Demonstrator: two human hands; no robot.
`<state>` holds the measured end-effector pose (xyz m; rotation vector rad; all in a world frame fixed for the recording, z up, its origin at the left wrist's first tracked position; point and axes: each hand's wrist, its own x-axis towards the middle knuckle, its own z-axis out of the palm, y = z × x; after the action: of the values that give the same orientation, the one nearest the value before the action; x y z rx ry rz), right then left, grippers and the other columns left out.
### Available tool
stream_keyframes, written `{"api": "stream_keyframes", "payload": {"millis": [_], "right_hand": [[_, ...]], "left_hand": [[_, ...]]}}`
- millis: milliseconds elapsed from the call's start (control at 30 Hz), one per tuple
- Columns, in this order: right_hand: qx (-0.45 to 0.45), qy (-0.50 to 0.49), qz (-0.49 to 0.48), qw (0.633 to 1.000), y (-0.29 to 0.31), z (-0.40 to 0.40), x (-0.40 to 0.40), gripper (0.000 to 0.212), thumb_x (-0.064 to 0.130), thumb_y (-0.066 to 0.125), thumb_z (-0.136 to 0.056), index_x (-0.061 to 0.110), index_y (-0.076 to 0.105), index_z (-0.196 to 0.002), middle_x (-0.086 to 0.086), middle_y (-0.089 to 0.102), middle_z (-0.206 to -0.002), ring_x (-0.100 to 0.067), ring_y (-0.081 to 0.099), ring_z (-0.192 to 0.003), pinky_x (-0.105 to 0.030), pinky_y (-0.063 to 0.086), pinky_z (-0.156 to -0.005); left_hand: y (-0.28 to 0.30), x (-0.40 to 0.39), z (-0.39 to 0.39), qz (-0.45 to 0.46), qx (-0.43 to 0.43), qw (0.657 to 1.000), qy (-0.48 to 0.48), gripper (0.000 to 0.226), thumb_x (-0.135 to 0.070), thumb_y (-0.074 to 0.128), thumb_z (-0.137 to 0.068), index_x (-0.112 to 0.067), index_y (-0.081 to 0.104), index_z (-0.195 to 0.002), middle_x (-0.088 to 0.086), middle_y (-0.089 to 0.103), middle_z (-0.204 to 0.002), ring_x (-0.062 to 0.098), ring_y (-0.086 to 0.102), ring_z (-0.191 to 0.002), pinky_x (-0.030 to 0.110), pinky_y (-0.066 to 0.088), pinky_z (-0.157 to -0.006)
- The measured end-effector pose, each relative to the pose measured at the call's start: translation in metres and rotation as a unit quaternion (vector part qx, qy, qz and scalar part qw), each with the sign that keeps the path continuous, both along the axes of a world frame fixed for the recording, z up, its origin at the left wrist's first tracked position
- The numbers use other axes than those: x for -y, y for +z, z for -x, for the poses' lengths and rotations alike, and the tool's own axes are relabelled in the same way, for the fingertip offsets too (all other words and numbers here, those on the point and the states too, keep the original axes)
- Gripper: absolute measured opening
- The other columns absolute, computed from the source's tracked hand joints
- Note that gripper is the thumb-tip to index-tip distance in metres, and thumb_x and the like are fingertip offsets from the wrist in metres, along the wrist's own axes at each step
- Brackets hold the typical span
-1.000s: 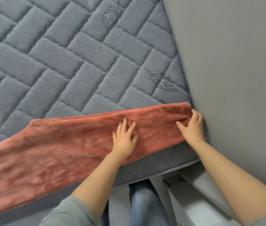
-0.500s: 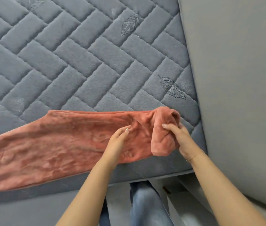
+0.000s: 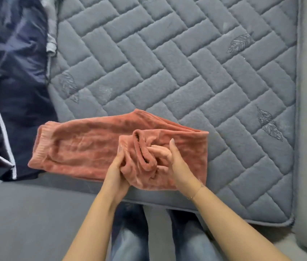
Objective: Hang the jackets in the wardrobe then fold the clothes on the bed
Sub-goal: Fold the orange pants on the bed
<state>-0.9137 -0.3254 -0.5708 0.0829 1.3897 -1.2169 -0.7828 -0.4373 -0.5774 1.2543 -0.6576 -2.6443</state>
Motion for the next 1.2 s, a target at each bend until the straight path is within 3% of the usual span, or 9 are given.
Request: {"api": "stream_keyframes", "payload": {"millis": [200, 333, 500, 600, 733, 833, 967, 1100, 1200], "right_hand": [[0.069, 0.069, 0.003, 0.995, -0.012, -0.062, 0.08, 0.076, 0.066, 0.021, -0.094, 0.013, 0.063, -0.129, 0.013, 0.054, -0.14, -0.014, 0.047, -0.134, -0.041, 0.034, -0.116], [0.098, 0.037, 0.012, 0.994, -0.019, -0.091, 0.121, 0.072, 0.064, 0.018, -0.097, 0.017, 0.062, -0.13, 0.01, 0.065, -0.125, -0.006, 0.06, -0.116, -0.029, 0.049, -0.097], [-0.154, -0.005, 0.0, 0.988, -0.029, -0.104, 0.153, 0.032, 0.029, 0.041, -0.104, 0.019, 0.071, -0.11, 0.004, 0.071, -0.116, -0.013, 0.061, -0.115, -0.03, 0.049, -0.094], [-0.394, 0.159, -0.023, 0.905, -0.044, -0.106, 0.148, 0.023, 0.015, 0.06, -0.095, 0.022, 0.068, -0.115, 0.006, 0.057, -0.133, -0.01, 0.045, -0.127, -0.021, 0.03, -0.111], [-0.459, 0.336, -0.086, 0.818, -0.063, -0.099, 0.129, 0.042, 0.021, 0.062, -0.093, 0.022, 0.057, -0.135, 0.003, 0.031, -0.157, -0.016, 0.024, -0.144, -0.034, 0.019, -0.119], [-0.504, 0.393, -0.097, 0.763, -0.068, -0.095, 0.118, 0.05, 0.024, 0.061, -0.093, 0.023, 0.05, -0.142, 0.002, 0.019, -0.161, -0.021, 0.015, -0.15, -0.039, 0.013, -0.122], [-0.626, 0.354, -0.148, 0.679, -0.069, -0.084, 0.101, 0.07, 0.039, 0.066, -0.086, 0.025, 0.038, -0.149, -0.005, 0.013, -0.163, -0.027, 0.01, -0.15, -0.052, 0.006, -0.118], [-0.613, 0.485, -0.151, 0.605, -0.076, -0.075, 0.067, 0.103, 0.061, 0.071, -0.07, 0.028, 0.023, -0.155, -0.004, 0.004, -0.165, -0.027, 0.006, -0.151, -0.061, 0.006, -0.116], [-0.588, 0.557, -0.165, 0.563, -0.081, -0.066, 0.044, 0.105, 0.033, 0.084, -0.063, 0.026, 0.03, -0.153, -0.007, 0.016, -0.163, -0.03, 0.02, -0.148, -0.063, 0.019, -0.113]], "left_hand": [[-0.018, 0.079, -0.062, 0.092, 0.056, 0.992, -0.062, 0.068, -0.032, 0.073, -0.084, -0.029, 0.041, -0.145, 0.001, 0.063, -0.134, 0.018, 0.061, -0.121, 0.027, 0.055, -0.085], [-0.029, 0.12, -0.088, 0.171, 0.158, 0.971, -0.051, 0.059, -0.003, 0.073, -0.081, -0.02, 0.053, -0.133, 0.006, 0.069, -0.12, 0.017, 0.069, -0.104, 0.028, 0.057, -0.08], [-0.028, 0.182, -0.119, 0.207, 0.155, 0.966, 0.01, 0.027, -0.006, 0.065, -0.07, -0.014, 0.061, -0.096, 0.006, 0.063, -0.064, 0.028, 0.059, -0.056, 0.038, 0.053, -0.059], [-0.035, 0.217, -0.139, 0.213, 0.2, 0.956, 0.018, 0.039, -0.005, 0.062, -0.073, -0.006, 0.055, -0.112, 0.015, 0.054, -0.064, 0.034, 0.055, -0.063, 0.047, 0.05, -0.062], [-0.048, 0.24, -0.16, 0.397, 0.388, 0.824, -0.109, 0.082, -0.035, 0.073, -0.07, -0.023, 0.036, -0.142, 0.001, 0.043, -0.141, 0.022, 0.049, -0.125, 0.048, 0.042, -0.105], [-0.05, 0.225, -0.154, 0.48, 0.42, 0.754, -0.158, 0.075, -0.059, 0.075, -0.066, -0.028, 0.039, -0.125, -0.006, 0.036, -0.136, 0.021, 0.042, -0.125, 0.049, 0.042, -0.1], [-0.056, 0.199, -0.148, 0.521, 0.465, 0.692, -0.182, 0.045, -0.036, 0.076, -0.081, -0.007, 0.055, -0.107, 0.012, 0.044, -0.133, 0.037, 0.042, -0.118, 0.043, 0.037, -0.094], [-0.037, 0.206, -0.153, 0.487, 0.408, 0.756, -0.156, 0.019, -0.026, 0.071, -0.087, -0.009, 0.07, -0.096, 0.01, 0.06, -0.116, 0.028, 0.057, -0.105, 0.038, 0.047, -0.089], [-0.011, 0.214, -0.159, 0.354, 0.334, 0.863, -0.137, 0.015, -0.029, 0.075, -0.084, -0.016, 0.072, -0.092, 0.005, 0.073, -0.093, 0.025, 0.07, -0.083, 0.027, 0.056, -0.06]]}}
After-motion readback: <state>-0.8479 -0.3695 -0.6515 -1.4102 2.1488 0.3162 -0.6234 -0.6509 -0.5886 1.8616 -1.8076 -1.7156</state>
